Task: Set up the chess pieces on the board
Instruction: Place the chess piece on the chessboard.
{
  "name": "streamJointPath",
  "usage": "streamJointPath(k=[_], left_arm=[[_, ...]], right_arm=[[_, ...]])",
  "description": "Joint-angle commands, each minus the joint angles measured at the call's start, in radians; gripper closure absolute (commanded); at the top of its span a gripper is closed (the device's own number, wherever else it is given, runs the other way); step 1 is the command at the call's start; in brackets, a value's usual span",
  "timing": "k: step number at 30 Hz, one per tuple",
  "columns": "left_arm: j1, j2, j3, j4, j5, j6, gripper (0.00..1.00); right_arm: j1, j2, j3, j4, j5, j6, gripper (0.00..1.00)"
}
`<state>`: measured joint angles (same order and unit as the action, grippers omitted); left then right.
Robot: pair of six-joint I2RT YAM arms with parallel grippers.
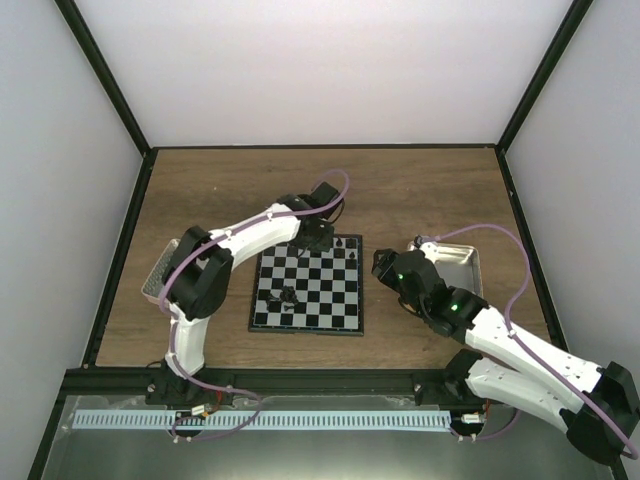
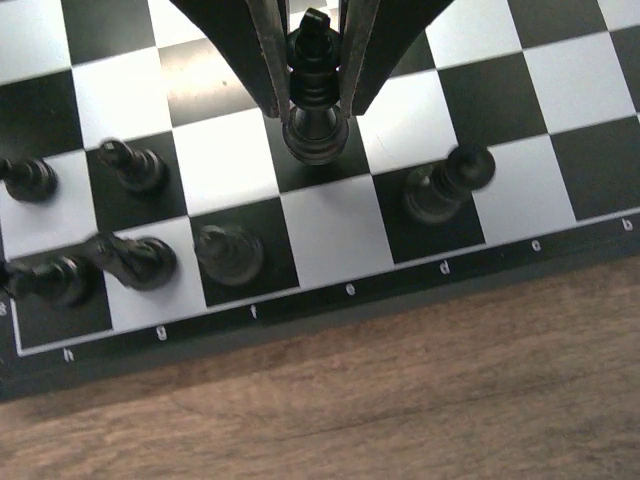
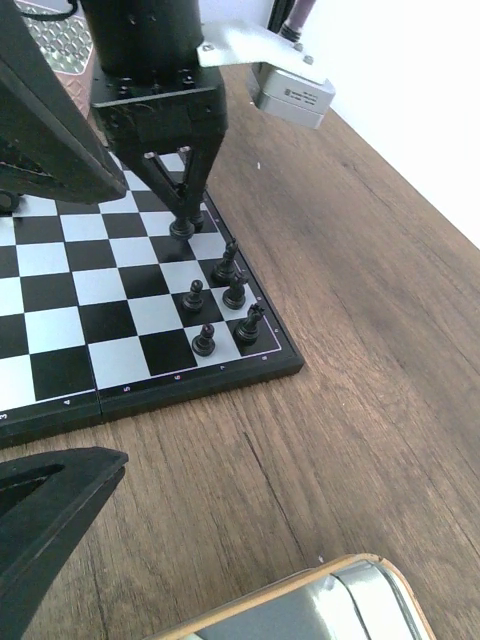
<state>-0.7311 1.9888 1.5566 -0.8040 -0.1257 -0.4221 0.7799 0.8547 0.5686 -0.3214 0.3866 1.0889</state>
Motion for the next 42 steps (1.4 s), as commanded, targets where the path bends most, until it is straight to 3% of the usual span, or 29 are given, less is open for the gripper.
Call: streamJointPath(k=[1,13,23,42], left_arm=[[0.018,0.031,0.067,-0.018,-0.027,0.021,0.93],[0.032,0.111,0.140,-0.032,-0.013,0.043,0.91],[0.034,0.139,0.161,-0.054,-0.016,0.049,0.84],[0.044,0.154,0.198,-0.062,0.002,0.091,0.83]], right_arm=[[-0.007,-0.008,-0.005,-0.005,0.036,0.003,0.31],[-0.007,-0.002,-0.010,0.000,0.035,0.000,0.31],[-0.007,0.008,-0.010,0.007,0.031,-0.001,0.31],[-0.007,-0.011,-0.001,-0.011,0.062,-0.009,0.31]])
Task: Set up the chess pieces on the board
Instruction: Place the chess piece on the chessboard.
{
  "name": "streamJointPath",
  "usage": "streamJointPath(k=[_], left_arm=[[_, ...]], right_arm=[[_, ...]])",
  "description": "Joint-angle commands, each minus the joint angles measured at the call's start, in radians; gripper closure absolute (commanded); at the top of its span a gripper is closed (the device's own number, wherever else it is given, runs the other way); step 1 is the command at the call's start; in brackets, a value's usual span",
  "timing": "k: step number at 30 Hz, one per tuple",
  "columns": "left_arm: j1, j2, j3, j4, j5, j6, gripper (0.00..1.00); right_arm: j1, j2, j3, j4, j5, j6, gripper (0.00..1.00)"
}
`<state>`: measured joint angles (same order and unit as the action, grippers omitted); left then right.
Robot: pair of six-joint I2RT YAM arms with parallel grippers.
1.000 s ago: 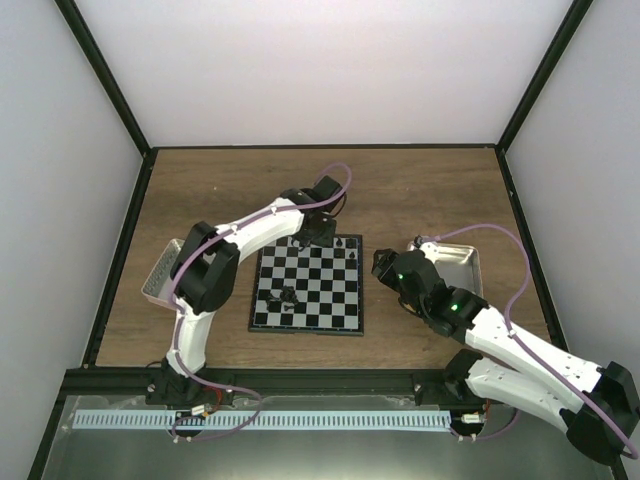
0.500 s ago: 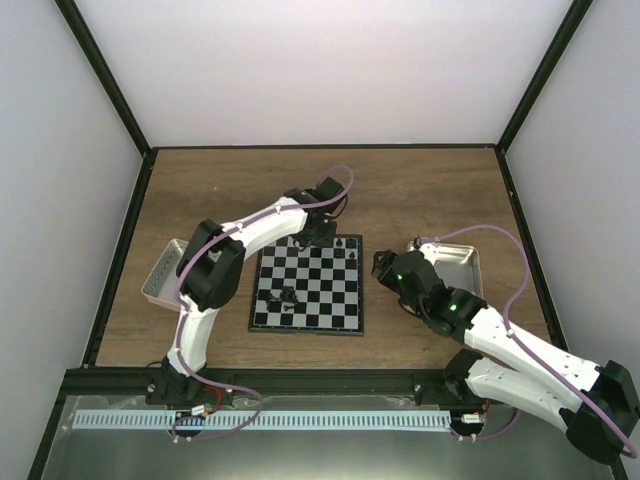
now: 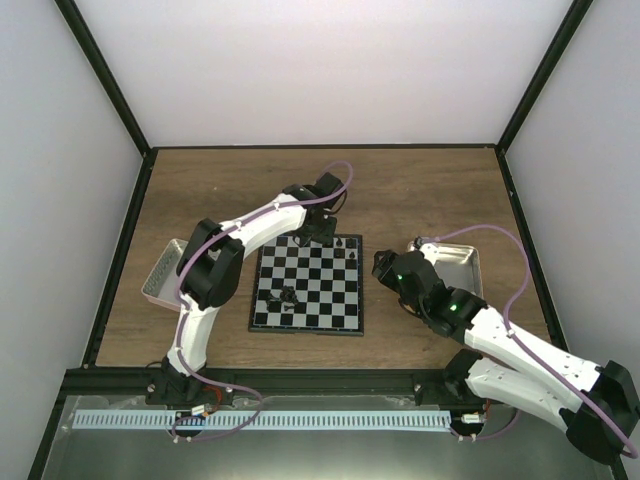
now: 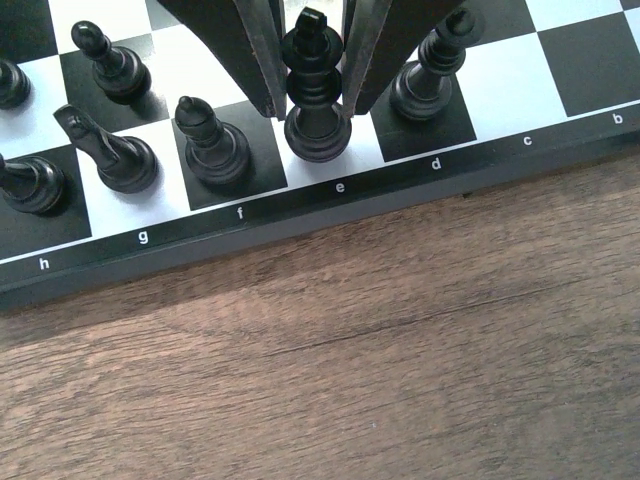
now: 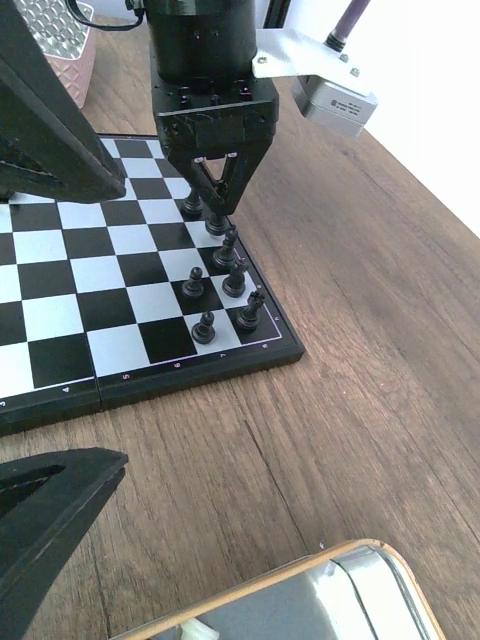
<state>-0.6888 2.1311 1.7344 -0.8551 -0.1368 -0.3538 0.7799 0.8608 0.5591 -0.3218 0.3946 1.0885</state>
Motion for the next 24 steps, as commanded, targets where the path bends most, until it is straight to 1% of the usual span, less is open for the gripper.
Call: streamJointPath(k=[1,10,19,24], left_arm=[[0.002,0.013,0.019,-0.012,0.017,0.022,0.83],[0.002,0.023,0.011,-0.037,0.010,0.022,0.82],[0.002,0.022,0.012,-0.021,0.034,0.022,0.76],[0.002,-0.029,0.028,-0.019,0.050,0.024,0.72]], right_arm=[[-0.007,-0.018,0.008,-0.009,0.055,-0.009,0.31],[-0.007,-0.018,0.008,-0.016,0.044,-0.002,0.31],[-0.007,-0.027,0.011,-0.024,0.044,-0.002,0.31],[-0.007,-0.035,0.018,-0.032,0.044,0.000,0.31]])
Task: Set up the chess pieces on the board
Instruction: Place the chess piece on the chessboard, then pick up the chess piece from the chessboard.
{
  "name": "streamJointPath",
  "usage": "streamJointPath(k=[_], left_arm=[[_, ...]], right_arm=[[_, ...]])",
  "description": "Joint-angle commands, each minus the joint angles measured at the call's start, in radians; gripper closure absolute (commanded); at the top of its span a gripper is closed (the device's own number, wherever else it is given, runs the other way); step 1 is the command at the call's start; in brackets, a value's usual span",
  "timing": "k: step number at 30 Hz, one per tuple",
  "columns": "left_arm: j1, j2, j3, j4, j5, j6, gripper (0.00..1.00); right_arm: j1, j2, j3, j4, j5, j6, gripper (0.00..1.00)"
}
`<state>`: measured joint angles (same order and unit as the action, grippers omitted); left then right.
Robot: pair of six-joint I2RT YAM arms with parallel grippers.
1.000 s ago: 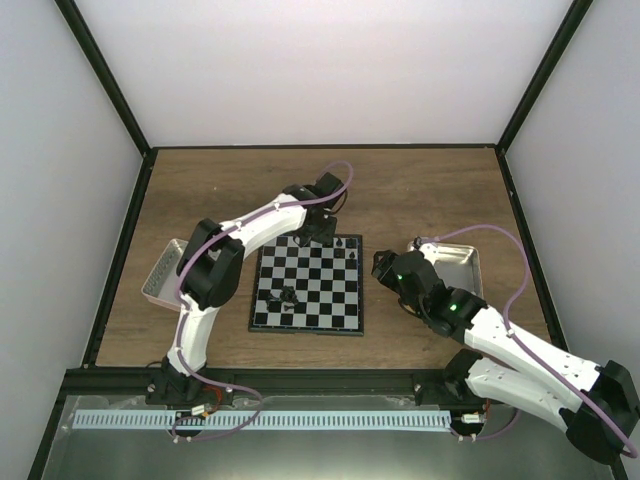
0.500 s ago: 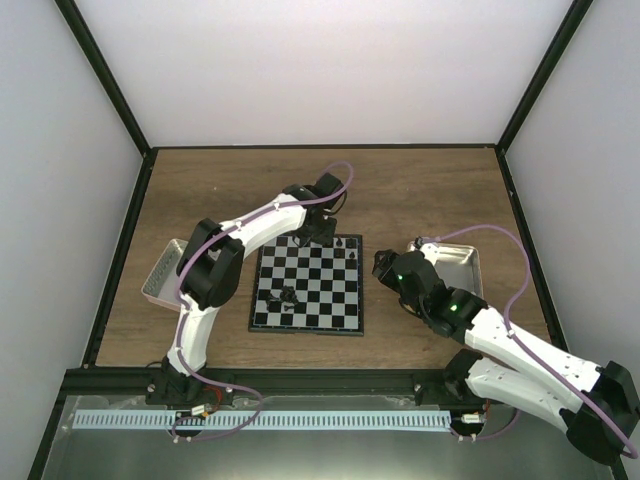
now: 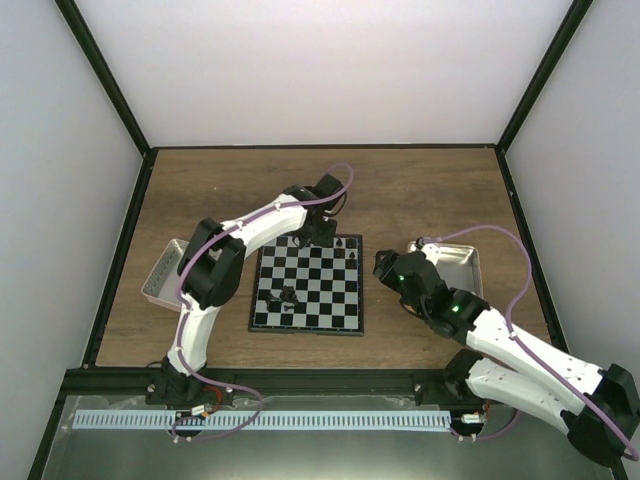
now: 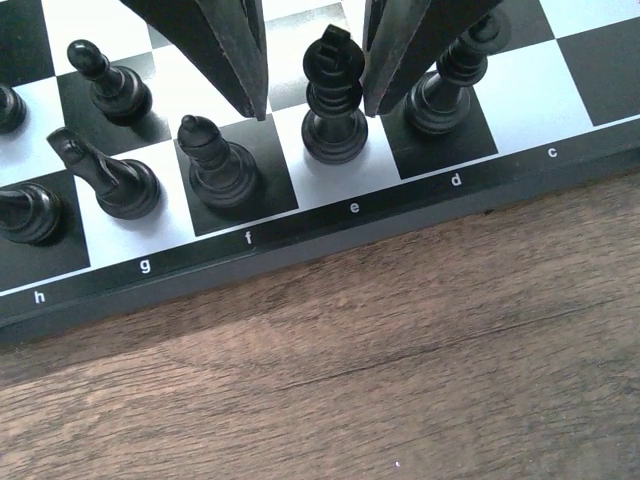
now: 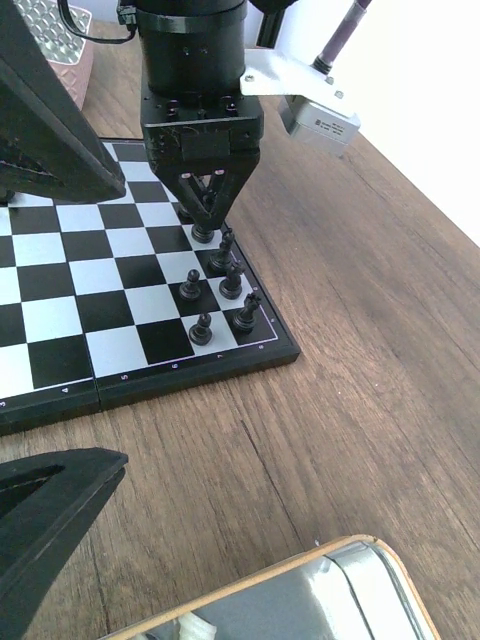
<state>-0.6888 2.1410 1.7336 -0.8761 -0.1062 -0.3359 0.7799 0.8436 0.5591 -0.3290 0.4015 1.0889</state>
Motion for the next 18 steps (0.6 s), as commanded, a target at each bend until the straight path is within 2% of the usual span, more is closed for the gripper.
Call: streamJointPath(k=[1,6,9,13,18], left_arm=[[0.002,-0.054,0.031,-0.001,0.018,0.006,0.71],[0.000,-0.170,0.007,-0.011,0.023,0.014,0.61],[0.000,-0.278,-0.061,0.012,0.008,0.010,0.58],[0.001,-0.434,-0.206,0.050,-0.023,-0.016,0.56],[0.000,-0.590,-0.459,0.068,-0.030,-0.056,0.53]], right_arm=[[-0.007,-0.020,0.019,-0.025,0.035,-0.002,0.31],[-0.007,-0.015,0.033,-0.019,0.016,-0.026,0.31],[-0.007,-0.003,0.040,0.020,-0.035,-0.093,0.31],[-0.007,0.040,0.057,0.076,-0.124,-0.159,0.31],[-0.005,0.153,0.103,0.097,-0.225,-0.178,0.32]])
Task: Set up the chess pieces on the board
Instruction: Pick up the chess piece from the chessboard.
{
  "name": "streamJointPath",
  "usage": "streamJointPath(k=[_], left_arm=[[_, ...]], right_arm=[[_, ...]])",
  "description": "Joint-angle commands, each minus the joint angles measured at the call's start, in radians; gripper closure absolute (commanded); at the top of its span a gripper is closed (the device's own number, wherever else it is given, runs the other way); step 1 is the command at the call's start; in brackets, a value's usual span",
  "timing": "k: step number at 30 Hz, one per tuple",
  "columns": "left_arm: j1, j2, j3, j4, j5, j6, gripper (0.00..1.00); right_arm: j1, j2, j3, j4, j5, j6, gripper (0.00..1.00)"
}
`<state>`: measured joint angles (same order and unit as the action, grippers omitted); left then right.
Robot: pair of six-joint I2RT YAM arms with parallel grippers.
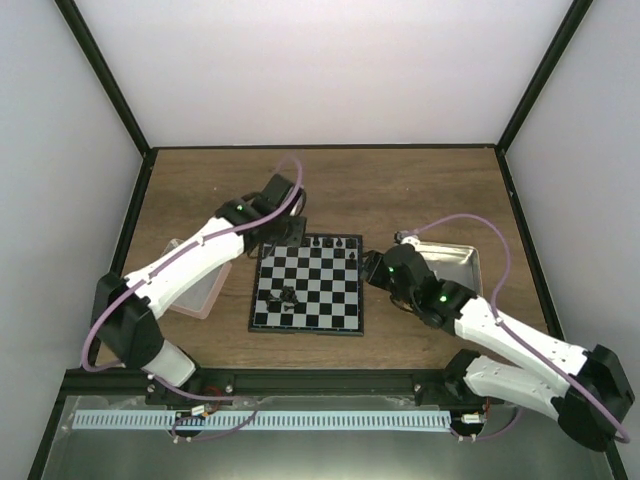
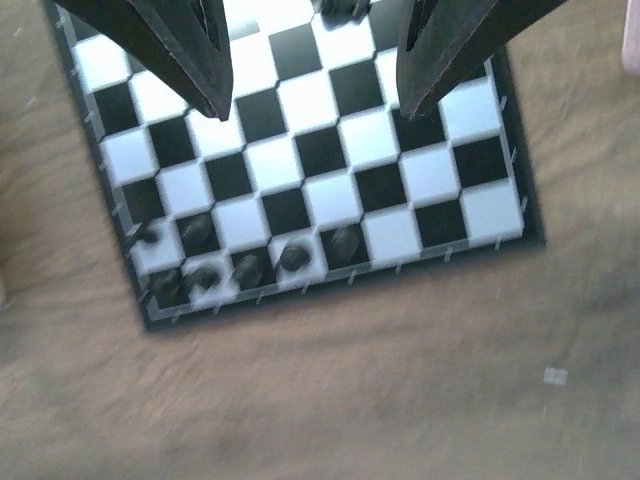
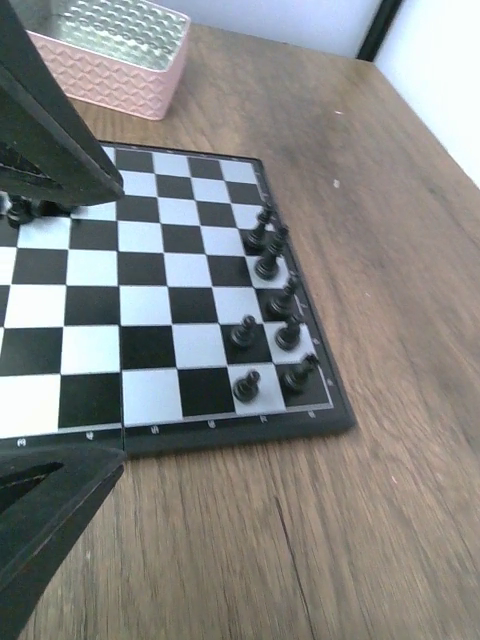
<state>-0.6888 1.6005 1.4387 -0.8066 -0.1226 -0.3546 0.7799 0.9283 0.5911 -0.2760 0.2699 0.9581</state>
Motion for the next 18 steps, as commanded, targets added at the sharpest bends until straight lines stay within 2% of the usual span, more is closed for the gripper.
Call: streamJointPath(k=[1,4,8,11,14,18], left_arm=[[0.001,-0.068,-0.205,0.001,0.003,-0.043,0.53],[0.000,-0.107,-0.322,0.025,0.049,-0.056,0.55],[0.001,-0.123,-0.411,0.055,0.122,-0.054,0.64],[0.001,-0.117,-0.444,0.066,0.159,-0.044,0.68],[0.001,-0.109,-0.462,0.062,0.126,-0.046,0.68],[0.000,-0.083,-0.471,0.056,0.134,-0.035,0.78]], right_arm=[[-0.003,0.092,0.080,0.049,-0.111,-0.050,0.33],[0.015,0.157,0.106,0.069,-0.146,-0.050,0.34],[0.044,0.227,0.134,0.081,-0.162,-0.043,0.35],[0.064,0.268,0.147,0.080,-0.163,-0.030,0.35],[0.078,0.285,0.147,0.081,-0.162,-0.018,0.35],[0.084,0.295,0.143,0.078,-0.161,-0.008,0.36]])
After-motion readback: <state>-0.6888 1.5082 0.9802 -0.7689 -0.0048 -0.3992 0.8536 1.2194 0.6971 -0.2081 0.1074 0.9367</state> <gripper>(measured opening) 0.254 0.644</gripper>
